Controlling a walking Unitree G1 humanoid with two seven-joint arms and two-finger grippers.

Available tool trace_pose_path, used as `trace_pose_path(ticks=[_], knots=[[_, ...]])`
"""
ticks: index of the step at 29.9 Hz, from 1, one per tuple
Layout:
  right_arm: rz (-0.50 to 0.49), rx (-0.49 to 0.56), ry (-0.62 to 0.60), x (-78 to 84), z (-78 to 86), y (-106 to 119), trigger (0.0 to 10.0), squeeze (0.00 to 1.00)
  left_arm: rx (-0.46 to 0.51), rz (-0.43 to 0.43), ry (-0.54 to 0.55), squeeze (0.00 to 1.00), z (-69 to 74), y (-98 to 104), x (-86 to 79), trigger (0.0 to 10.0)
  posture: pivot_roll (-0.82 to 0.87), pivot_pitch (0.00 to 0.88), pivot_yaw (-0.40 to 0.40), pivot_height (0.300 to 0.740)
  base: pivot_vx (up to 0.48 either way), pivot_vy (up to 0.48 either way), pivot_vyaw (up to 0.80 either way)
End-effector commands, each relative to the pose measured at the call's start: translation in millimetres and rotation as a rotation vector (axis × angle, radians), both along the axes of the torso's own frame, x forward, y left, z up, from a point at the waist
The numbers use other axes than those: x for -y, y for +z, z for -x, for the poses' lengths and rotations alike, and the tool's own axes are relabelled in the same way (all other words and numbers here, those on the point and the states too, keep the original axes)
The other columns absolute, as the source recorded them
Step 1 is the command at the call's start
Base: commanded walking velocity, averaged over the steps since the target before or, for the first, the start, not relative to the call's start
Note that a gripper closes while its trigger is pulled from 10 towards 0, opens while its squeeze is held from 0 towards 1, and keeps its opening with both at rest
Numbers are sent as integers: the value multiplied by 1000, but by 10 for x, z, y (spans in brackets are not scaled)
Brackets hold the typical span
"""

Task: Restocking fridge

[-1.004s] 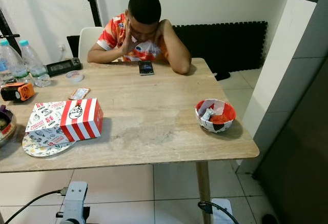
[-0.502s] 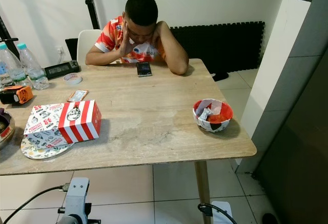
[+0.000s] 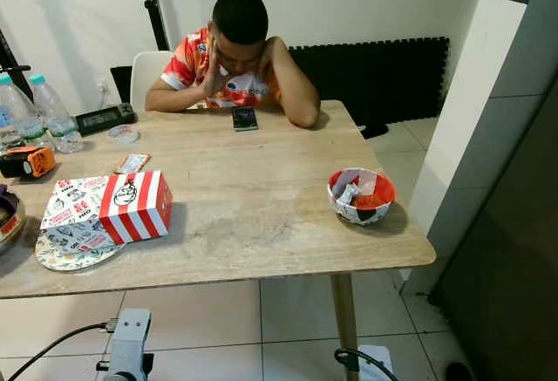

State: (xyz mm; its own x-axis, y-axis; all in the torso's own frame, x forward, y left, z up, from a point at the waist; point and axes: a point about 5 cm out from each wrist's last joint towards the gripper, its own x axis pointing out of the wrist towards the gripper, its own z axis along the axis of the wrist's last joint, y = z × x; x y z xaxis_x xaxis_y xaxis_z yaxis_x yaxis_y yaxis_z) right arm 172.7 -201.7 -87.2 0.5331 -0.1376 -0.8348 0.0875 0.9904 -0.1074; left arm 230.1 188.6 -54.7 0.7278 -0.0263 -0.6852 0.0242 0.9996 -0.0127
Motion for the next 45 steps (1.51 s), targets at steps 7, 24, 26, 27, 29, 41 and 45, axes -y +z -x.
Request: trace_pose_path(ticks=[7,24,26,27,29,41,45], knots=[[11,-28,20,15,90,-38,10000,0,0,9,22,0,-6,-1,15,10000,1,0,39,740,0,0,0],[12,-49,37,-15,155,-69,10000,0,-30,-1,28,0,123,-76,-17,10000,26,0,13,740,0,0,0],[12,-48,31,-13,153,-68,10000,0,-29,-1,31,0,123,-76,-17,10000,28,0,12,740,0,0,0],[12,-46,26,-11,143,-64,10000,0,-29,-1,33,0,121,-75,-16,10000,31,0,11,740,0,0,0],[10,-39,24,-15,112,-52,10000,0,-29,-4,33,0,117,-75,-11,10000,38,0,6,740,0,0,0],[49,-14,52,35,-38,20,10000,0,-11,-11,77,0,71,-37,-83,10000,76,0,-30,740,0,0,0],[52,-20,69,20,-45,20,10000,0,-8,-15,89,0,91,-41,-119,10000,90,0,-36,740,0,0,0]])
